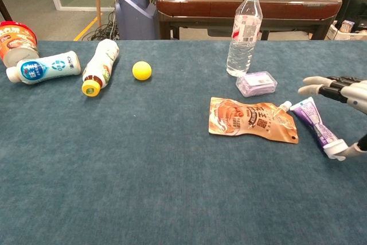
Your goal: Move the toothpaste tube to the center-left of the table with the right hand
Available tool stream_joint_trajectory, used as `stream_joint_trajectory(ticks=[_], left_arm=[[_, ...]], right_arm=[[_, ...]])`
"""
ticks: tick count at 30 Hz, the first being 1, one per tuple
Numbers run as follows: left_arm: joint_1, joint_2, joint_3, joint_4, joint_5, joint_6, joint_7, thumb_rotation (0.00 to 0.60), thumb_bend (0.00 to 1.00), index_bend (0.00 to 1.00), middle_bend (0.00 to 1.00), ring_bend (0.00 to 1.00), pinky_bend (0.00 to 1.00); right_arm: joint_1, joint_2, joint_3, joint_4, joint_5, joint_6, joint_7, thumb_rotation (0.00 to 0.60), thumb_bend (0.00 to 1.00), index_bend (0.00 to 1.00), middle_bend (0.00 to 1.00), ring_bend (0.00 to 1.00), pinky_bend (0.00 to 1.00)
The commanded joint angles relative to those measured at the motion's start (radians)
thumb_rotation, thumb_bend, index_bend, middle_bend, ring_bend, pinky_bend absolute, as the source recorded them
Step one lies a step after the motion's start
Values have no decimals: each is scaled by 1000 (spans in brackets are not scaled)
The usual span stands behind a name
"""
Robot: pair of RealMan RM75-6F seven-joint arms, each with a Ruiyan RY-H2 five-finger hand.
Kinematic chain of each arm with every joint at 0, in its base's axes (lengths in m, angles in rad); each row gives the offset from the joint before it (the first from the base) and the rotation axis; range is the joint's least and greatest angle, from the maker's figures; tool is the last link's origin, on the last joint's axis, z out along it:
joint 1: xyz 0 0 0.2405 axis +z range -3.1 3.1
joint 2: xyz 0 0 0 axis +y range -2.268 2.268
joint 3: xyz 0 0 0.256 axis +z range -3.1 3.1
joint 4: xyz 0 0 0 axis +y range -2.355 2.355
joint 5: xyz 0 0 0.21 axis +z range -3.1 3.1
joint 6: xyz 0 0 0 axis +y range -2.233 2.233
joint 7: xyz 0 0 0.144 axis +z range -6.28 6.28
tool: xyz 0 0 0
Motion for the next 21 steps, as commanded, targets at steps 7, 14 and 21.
stream_joint_trajectory(ticks=[7, 14, 21], left_arm=[[-1, 1, -1, -4, 4, 1, 3, 600, 142, 0, 0, 14, 108], [1, 2, -1, -10, 9, 7, 5, 600, 142, 0, 0, 14, 109], [7, 3, 0, -14, 7, 12, 10, 600, 142, 0, 0, 14, 108]], right_arm=[[22, 19, 19, -102, 28, -16, 28, 600, 0, 0, 26, 0, 45], [25, 122, 12, -161, 18, -12, 137, 600, 0, 0, 160, 7, 45], [64, 177, 22, -118, 66, -105, 184, 600, 7, 4, 249, 26, 45]])
